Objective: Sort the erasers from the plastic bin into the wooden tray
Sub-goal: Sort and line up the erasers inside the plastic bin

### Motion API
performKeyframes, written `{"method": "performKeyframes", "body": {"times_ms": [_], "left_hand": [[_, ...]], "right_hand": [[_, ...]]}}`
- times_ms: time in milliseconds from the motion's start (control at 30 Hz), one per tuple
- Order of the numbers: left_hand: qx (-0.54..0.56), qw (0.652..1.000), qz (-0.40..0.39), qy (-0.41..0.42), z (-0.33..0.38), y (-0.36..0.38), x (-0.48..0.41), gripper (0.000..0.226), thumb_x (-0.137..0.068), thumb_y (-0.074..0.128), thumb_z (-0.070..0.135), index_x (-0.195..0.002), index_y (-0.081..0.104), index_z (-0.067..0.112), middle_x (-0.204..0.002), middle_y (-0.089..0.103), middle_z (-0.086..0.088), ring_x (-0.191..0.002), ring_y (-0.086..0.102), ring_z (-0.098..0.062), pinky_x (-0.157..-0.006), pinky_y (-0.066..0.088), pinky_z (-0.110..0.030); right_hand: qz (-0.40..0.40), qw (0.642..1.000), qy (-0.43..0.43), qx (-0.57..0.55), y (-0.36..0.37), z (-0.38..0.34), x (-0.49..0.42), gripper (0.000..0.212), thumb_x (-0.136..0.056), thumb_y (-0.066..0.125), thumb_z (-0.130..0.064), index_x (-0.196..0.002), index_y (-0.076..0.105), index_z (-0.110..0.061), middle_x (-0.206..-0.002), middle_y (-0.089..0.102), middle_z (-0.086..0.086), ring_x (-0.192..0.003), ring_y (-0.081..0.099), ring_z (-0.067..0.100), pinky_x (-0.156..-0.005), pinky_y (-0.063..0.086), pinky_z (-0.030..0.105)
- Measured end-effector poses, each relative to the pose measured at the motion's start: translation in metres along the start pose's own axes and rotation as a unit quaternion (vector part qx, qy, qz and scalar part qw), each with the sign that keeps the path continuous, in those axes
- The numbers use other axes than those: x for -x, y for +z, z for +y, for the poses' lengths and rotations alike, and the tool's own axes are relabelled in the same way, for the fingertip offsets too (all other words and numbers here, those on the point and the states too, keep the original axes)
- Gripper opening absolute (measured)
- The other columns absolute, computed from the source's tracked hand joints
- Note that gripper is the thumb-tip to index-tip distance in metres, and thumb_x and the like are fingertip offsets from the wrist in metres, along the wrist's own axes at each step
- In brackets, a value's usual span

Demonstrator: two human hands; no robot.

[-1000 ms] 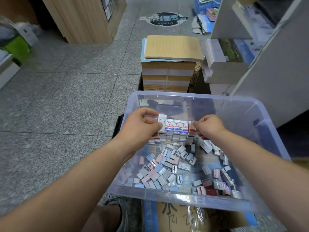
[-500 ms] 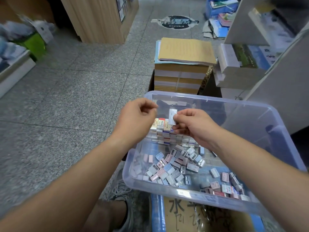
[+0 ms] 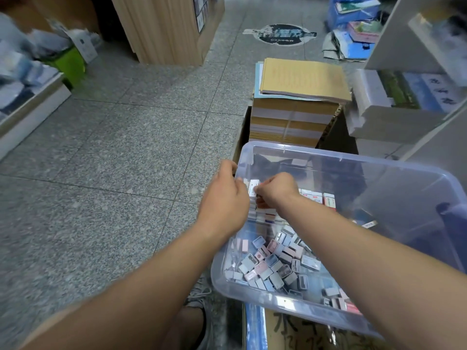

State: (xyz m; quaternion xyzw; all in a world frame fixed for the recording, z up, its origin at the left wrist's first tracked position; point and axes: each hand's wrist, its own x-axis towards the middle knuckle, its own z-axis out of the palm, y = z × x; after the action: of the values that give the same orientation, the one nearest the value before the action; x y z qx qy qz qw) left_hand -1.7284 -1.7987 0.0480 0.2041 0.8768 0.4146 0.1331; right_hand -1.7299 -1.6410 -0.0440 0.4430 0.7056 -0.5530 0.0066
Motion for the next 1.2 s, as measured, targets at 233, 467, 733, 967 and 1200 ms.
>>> {"method": "performKeyframes", "body": {"times_ms": [233,467,733,967,1200], "left_hand": [[0.003,1.000,-0.005,-0.014,-0.002,0.000,-0.005,0.021,-0.105,0.039,0.022,-0.126,0.042,0.025,-0.082,0.058,0.001,-0.070,0.057,-0.015,-0.057,0.038,-0.032],[-0.047,0.998,0.021,-0.018,0.003,-0.003,-0.010,0.027,-0.097,0.047,0.015,-0.124,0.050,0.017,-0.120,0.055,-0.005,-0.105,0.053,-0.020,-0.084,0.043,-0.036],[-0.102,0.977,-0.070,0.176,0.045,0.035,0.009,0.023,-0.096,0.055,0.015,-0.116,0.063,0.019,-0.111,0.063,0.002,-0.103,0.060,-0.015,-0.094,0.051,-0.039],[-0.232,0.888,-0.338,0.209,0.068,0.136,0.008,0.034,-0.101,0.050,0.017,-0.133,0.061,0.019,-0.132,0.064,-0.001,-0.117,0.059,-0.018,-0.103,0.047,-0.034],[-0.358,0.800,-0.391,0.280,0.048,0.256,-0.017,0.090,-0.089,0.058,-0.003,-0.161,0.007,0.013,-0.164,0.022,-0.019,-0.148,0.032,-0.035,-0.121,0.029,-0.040]], "right_hand": [[0.007,0.988,-0.093,0.119,-0.013,-0.007,0.030,0.027,-0.088,0.078,-0.029,-0.074,0.070,-0.007,-0.068,0.073,0.011,-0.067,0.073,0.032,-0.068,0.062,0.052],[0.023,0.918,-0.156,0.364,-0.116,0.006,0.089,0.017,-0.093,0.066,-0.041,-0.085,0.068,-0.026,-0.082,0.068,-0.005,-0.078,0.065,0.017,-0.066,0.054,0.033],[0.301,0.821,-0.118,0.470,-0.260,0.063,0.138,0.033,-0.090,0.062,-0.037,-0.105,0.063,-0.008,-0.104,0.059,0.022,-0.097,0.061,0.044,-0.074,0.051,0.043],[0.210,0.923,-0.042,0.319,-0.285,0.102,0.126,0.042,-0.098,0.043,-0.051,-0.079,0.050,-0.014,-0.087,0.061,0.010,-0.083,0.054,0.034,-0.069,0.042,0.040],[0.226,0.926,-0.062,0.295,-0.287,0.109,0.117,0.038,-0.095,0.045,-0.049,-0.075,0.047,-0.016,-0.078,0.056,0.003,-0.078,0.050,0.033,-0.068,0.044,0.040]]}}
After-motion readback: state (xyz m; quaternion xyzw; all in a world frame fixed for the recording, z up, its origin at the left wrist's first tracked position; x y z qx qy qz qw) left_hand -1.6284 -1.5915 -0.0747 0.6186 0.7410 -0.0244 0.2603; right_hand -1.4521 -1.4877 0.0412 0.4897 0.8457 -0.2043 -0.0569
